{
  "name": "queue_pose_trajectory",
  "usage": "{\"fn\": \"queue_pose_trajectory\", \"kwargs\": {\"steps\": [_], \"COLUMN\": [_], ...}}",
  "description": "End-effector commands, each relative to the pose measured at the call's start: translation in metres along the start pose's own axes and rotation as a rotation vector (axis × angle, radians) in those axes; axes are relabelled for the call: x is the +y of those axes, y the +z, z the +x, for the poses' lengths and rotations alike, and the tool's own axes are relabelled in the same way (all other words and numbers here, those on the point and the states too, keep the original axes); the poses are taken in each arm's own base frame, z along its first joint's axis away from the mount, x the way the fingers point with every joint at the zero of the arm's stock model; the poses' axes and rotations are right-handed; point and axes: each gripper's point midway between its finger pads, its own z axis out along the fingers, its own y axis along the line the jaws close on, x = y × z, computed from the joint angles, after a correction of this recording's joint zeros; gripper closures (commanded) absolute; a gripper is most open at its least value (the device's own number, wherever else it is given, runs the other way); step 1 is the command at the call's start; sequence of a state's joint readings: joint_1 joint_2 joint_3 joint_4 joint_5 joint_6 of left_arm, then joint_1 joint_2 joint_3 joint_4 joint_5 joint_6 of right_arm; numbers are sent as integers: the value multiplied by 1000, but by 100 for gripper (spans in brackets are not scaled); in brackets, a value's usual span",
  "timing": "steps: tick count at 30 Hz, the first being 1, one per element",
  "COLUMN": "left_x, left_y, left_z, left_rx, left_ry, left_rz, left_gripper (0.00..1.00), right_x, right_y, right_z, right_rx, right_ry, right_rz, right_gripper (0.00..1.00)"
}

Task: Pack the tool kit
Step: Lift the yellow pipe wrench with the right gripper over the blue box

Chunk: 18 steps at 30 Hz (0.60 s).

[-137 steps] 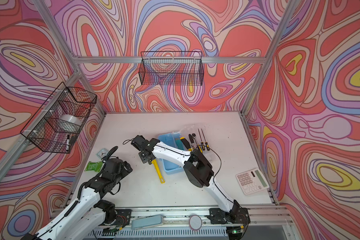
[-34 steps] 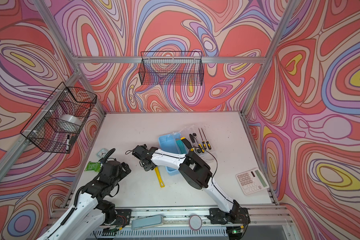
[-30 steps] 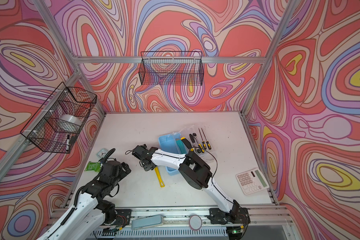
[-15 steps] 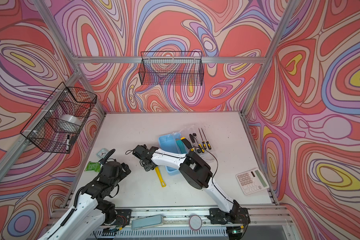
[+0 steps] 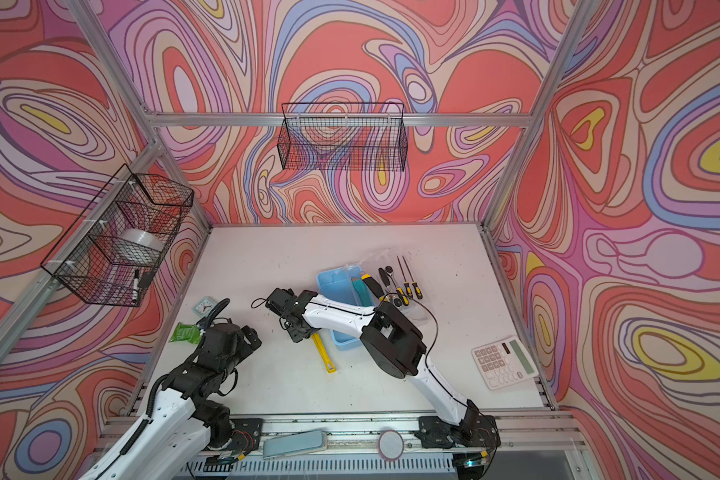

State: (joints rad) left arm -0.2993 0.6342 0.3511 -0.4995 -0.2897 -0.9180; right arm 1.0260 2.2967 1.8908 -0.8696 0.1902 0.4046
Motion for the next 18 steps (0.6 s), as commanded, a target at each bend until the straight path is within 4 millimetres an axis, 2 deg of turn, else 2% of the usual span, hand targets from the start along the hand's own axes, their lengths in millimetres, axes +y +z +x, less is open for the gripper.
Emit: {"fn": "queue_pose_trajectory", "kwargs": {"steps": [1, 9, 18], "left_x": [14, 16, 16], "left_y": [1, 1, 2], "left_z": [3, 4, 5], "left_rx": [0, -2, 0], "left_ry": [-8, -9, -12], "left_rz": [-54, -57, -54], "left_gripper": [0, 0, 0], "right_x": [1, -2, -7], "right_y": [-70, -76, -111], "right_z": [-54, -59, -77], "right_rx": [-200, -215, -278], "right_ry": [34, 35, 29], "right_rz": [-52, -49, -54], "right_gripper": [100, 100, 100]}}
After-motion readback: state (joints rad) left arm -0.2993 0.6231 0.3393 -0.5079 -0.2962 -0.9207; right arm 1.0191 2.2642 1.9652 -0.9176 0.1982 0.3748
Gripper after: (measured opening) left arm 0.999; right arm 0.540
